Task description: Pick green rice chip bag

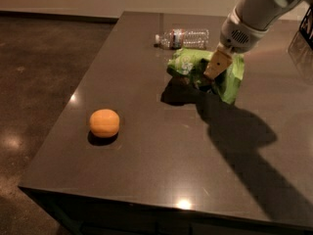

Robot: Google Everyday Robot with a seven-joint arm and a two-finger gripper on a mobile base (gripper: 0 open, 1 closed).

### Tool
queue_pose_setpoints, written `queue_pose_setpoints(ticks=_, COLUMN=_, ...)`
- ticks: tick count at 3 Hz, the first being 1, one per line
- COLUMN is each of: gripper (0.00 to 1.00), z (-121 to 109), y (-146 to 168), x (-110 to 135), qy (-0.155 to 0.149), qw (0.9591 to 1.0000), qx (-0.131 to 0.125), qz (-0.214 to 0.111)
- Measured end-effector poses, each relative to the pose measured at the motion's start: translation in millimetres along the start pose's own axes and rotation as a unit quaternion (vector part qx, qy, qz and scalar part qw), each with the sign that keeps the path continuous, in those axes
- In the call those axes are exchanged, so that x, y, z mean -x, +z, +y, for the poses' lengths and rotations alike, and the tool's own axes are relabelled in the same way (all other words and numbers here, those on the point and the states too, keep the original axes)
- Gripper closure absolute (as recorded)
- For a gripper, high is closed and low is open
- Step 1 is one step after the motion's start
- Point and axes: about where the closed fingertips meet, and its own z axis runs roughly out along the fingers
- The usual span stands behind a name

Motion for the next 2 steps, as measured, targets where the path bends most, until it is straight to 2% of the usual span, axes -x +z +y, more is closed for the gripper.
queue_pose_setpoints(ticks=1, gripper=1.00, z=5, y=-34, x=16, qy=-0.024, qw=0.9991, qx=0.002, qz=-0.036)
queue_pose_setpoints(ticks=2, gripper=1.00, z=8, y=-55, x=26, qy=-0.042, qw=0.9974, qx=0.004, qz=-0.058)
